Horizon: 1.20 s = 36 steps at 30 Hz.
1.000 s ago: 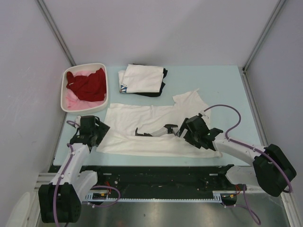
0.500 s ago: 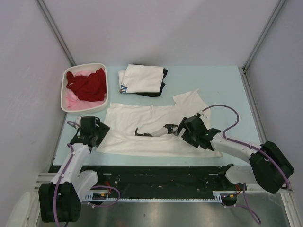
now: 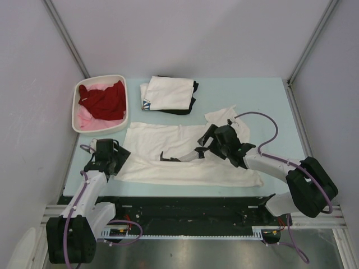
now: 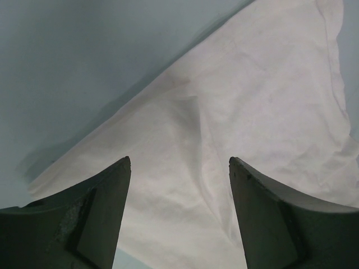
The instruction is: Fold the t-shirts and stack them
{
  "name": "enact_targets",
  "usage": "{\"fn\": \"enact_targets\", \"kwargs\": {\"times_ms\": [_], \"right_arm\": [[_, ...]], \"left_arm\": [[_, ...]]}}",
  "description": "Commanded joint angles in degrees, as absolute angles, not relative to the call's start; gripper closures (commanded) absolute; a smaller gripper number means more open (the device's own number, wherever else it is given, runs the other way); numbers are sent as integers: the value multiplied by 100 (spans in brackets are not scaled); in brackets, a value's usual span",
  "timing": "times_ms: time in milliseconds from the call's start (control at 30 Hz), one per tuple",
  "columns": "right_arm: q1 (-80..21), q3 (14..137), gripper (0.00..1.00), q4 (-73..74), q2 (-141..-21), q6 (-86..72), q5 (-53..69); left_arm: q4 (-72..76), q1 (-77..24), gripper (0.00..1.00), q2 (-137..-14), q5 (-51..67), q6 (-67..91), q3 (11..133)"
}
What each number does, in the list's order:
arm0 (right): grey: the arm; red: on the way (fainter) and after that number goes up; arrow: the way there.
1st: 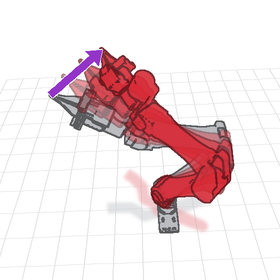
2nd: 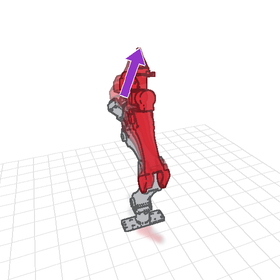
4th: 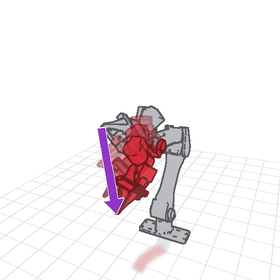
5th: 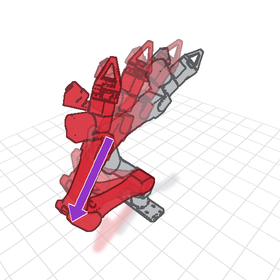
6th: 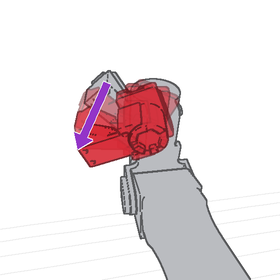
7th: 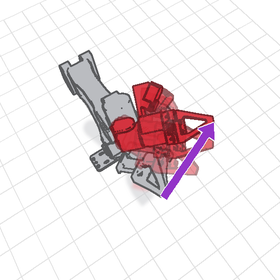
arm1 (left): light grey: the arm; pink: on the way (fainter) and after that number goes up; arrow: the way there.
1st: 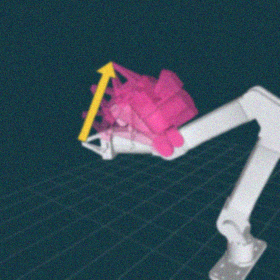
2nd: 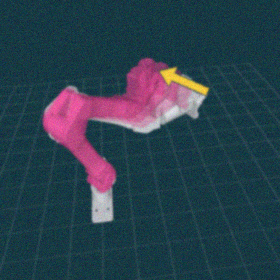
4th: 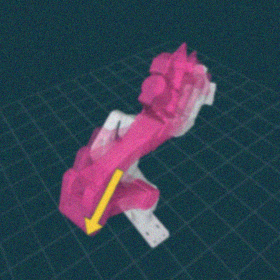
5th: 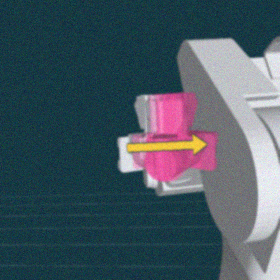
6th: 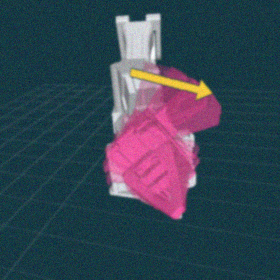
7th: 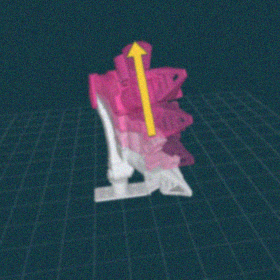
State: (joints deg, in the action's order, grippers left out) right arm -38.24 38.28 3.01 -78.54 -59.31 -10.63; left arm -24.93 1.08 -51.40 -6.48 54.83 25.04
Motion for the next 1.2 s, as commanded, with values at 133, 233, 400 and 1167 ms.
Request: {"fn": "enact_targets", "kwargs": {"times_ms": [133, 233, 400, 1167], "right_arm": [[-3823, 5150, 2, -1528, -8780, -4757, -1029], [-3867, 5203, 0, -1451, -8570, -4152, -1561], [-3876, 5203, 0, -276, -7692, -3315, -2363], [-5071, 4166, 0, -1342, -7962, -5396, 1274]], "left_arm": [[-2364, 105, 25, -5124, -747, 5353, 2461], [-2452, 105, 25, -5054, -738, 5300, 2496], [-2549, 97, 25, -4913, -668, 4985, 2575], [-2012, -650, 25, -4879, 18, 5203, 2039]]}}
